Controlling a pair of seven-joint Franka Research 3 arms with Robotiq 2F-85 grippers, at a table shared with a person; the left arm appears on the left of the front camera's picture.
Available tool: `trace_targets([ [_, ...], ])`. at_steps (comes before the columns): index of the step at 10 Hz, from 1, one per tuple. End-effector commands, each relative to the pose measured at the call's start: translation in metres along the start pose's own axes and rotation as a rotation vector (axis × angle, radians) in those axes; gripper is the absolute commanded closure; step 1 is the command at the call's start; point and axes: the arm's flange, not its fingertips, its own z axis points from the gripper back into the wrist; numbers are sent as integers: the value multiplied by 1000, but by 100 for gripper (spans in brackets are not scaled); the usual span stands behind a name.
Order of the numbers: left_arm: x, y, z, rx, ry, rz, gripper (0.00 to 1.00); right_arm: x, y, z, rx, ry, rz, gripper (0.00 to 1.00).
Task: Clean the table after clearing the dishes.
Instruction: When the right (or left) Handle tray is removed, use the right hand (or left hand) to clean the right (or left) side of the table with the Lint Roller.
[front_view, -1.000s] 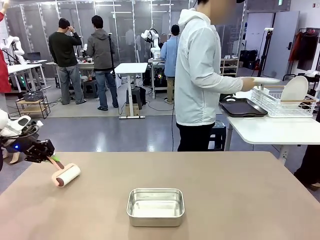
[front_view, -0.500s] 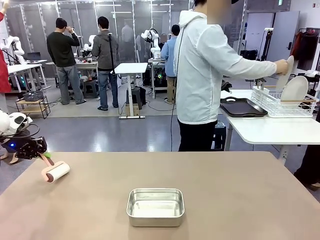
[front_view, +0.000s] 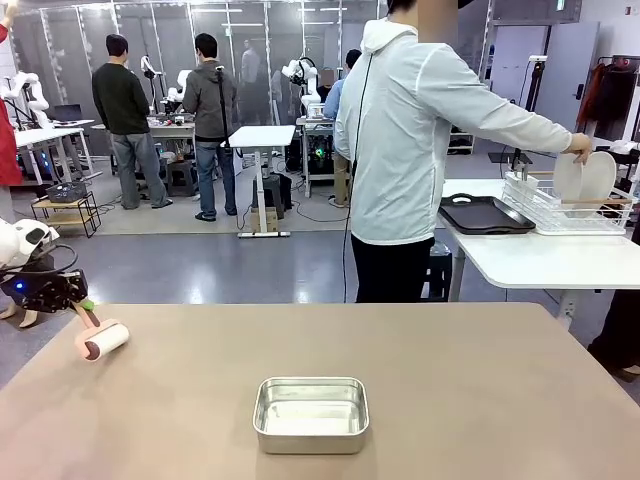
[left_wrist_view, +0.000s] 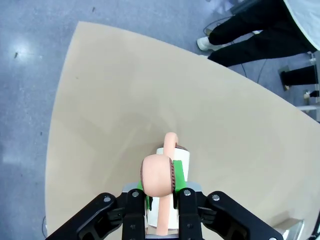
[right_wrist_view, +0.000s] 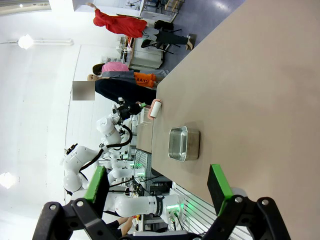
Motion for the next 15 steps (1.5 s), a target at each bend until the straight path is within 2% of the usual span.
trace_targets([
  [1, -18, 2, 2, 65, -18, -45, 79, 0, 3, -1, 7, -1, 7, 0],
  [2, -19, -13, 31, -17, -27, -80, 79, 0, 3, -1, 7, -1, 7, 0],
  [3, -22, -35, 70, -214, 18, -150, 79, 0, 3, -1, 7, -1, 7, 0],
  [5, -24, -58, 96, -288, 9, -201, 79, 0, 3, -1, 7, -1, 7, 0],
  [10, -55, -138, 118, -216, -57, -252, 79, 0, 3, -1, 7, -1, 7, 0],
  [15, -86, -189, 109, -284, 6, -276, 79, 0, 3, -1, 7, -1, 7, 0],
])
